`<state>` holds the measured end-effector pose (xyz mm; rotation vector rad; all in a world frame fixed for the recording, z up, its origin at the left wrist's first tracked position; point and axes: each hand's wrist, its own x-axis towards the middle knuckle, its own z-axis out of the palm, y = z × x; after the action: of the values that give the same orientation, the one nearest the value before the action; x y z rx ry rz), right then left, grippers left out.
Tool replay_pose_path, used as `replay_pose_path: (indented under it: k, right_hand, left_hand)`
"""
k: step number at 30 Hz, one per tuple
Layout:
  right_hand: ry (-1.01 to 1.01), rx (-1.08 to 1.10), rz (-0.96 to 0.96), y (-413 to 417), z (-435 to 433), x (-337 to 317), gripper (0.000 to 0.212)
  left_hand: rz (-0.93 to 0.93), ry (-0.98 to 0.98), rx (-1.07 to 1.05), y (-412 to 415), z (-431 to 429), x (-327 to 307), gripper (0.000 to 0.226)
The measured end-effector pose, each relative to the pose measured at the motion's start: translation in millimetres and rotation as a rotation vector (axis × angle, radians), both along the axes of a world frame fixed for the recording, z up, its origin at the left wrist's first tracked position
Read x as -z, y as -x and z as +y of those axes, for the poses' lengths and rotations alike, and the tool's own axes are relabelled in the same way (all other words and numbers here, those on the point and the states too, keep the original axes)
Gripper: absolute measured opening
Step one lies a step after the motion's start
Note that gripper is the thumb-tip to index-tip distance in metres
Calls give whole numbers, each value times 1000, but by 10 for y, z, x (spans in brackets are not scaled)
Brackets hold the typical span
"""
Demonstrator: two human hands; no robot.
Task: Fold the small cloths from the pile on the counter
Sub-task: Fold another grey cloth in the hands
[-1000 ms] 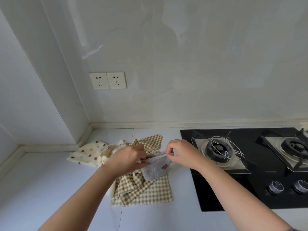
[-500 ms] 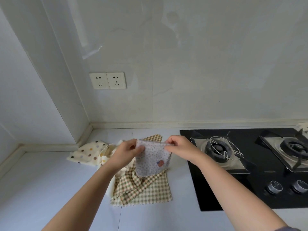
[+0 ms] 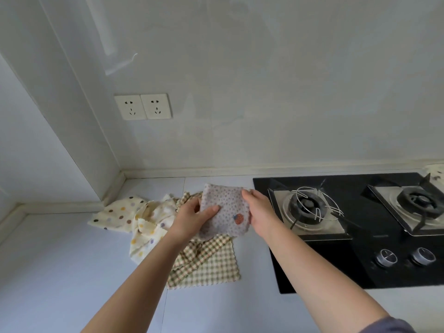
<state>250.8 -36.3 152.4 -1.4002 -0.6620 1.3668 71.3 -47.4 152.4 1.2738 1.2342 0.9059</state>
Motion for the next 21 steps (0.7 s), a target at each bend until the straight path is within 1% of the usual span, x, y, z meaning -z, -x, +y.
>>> replay_pose_path:
  k: [2,3,4,6,8,10,12,13,15,16,17,18,19,21]
  right_hand:
    - [-63,41,-348,29,-14,36,21]
    - [-115,86,-465,50,-22,42,21]
    - [-174,128,-528,65,-30,44,21]
    - [-271,179,-615,49,-19,55,22]
    - [-312,197,-645,-11,15,70,22]
    - [-323,201,-645,-103,59,70,22]
    - [-296,176,-589,-211,104,55,23]
    - [-239,139,-506,-277,126,46,24]
    - [-32,-17,-204,-440,148,25,32]
    - [52,-116,-44,-545,126,19,33]
    - [84,-191,73,-658,92,17,29]
    - [78,-238,139,-771,61,16,26]
    - [63,-253,154,-892,36,25,24]
    - [40,-252,118,-1146,-36,19,16]
  left_hand:
    - [44,-54,1,-97,-5,24,35]
    - [61,-84,1,-150,-7,35,32]
    - [50,-95,10,-196,-11,39,31]
    - [-22,-43,84,-250,-7,59,31]
    - [-54,28,204,-254,12,95,28]
    - [-53,89,262,-245,56,139,27]
    - [-79,145,269,-276,97,139,34]
    - [-100,164,281,-307,125,145,41]
    - [-144,171,312,-400,165,147,55]
    - [-157,169,322,-458,178,134,60]
    - [-160,166,343,-517,188,120,62]
    - [-163,171,382,-582,190,102,64]
    - [-157,176,419,-658,182,73,64]
    - [-143,181,404,-878,140,-15,58]
